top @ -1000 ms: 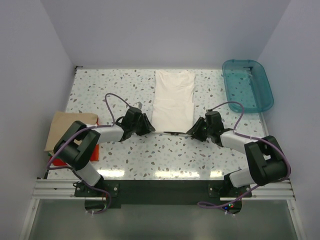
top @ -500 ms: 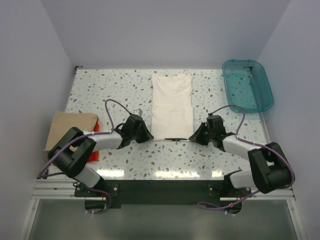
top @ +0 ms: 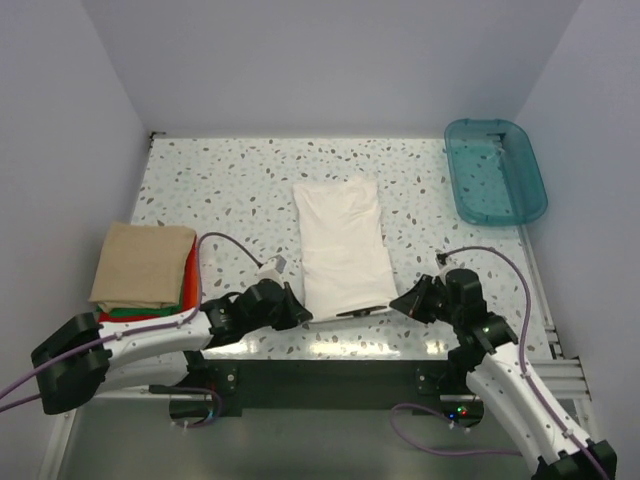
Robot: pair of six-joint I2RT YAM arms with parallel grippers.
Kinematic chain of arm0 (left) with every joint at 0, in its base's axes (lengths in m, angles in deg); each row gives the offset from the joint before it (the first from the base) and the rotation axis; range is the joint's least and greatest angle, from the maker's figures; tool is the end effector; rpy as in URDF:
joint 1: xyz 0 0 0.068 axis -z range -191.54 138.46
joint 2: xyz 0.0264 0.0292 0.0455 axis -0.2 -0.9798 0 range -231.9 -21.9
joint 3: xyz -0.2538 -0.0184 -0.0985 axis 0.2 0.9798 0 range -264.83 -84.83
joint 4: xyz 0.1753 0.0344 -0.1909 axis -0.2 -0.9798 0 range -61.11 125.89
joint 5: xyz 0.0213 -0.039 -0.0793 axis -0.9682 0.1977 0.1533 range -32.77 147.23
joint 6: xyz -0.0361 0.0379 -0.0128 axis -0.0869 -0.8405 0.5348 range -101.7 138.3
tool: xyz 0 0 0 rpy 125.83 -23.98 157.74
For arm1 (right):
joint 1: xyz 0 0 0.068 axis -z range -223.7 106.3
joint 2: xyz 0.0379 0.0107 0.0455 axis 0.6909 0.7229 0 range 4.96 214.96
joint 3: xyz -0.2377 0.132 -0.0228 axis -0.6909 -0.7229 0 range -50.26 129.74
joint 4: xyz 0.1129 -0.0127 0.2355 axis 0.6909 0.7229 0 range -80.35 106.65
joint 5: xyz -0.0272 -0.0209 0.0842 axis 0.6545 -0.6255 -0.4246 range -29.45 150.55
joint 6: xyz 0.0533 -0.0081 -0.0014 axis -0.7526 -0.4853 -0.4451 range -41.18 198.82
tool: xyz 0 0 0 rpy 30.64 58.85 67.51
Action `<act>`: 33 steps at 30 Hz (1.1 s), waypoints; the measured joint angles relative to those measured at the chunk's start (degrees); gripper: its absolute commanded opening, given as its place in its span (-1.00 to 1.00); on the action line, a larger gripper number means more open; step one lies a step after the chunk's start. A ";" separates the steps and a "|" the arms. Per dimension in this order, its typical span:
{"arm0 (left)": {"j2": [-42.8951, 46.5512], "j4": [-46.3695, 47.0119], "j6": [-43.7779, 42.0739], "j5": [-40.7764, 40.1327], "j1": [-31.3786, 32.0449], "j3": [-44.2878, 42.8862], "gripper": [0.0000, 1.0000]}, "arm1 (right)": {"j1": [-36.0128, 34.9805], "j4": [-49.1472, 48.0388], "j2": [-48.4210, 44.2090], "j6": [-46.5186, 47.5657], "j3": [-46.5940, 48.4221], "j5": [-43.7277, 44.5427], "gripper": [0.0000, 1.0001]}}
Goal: Fold and stack the t-shirts
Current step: Fold the tshirt
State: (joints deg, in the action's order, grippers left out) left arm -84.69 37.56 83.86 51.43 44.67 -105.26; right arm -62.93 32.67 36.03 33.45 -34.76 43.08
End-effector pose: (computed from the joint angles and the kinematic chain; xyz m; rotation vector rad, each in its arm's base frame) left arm 0.1162 -0.1673 0.1562 -0.2597 2.4673 -0.9334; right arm 0.1195 0.0530 0.1745 0.3662 2.3549 0.9202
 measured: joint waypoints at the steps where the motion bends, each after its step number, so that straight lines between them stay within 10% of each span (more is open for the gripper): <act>1: 2.01 -1.22 0.94 -0.90 1.46 0.09 -1.00 | 0.00 1.81 -2.40 0.00 0.00 -0.15 -1.00; 13: 5.09 -14.36 0.90 -8.59 2.38 -12.72 -1.00 | 0.00 12.87 4.70 3.78 13.49 1.46 -1.00; 33: -24.11 -15.61 -15.87 2.82 -25.46 -43.39 -1.00 | 0.92 2.80 54.14 9.88 50.10 7.72 -1.00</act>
State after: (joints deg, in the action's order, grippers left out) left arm -108.79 21.95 67.99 54.25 19.20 -148.64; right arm -62.01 35.47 90.17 43.33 15.34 50.80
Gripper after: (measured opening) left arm 0.039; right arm 0.077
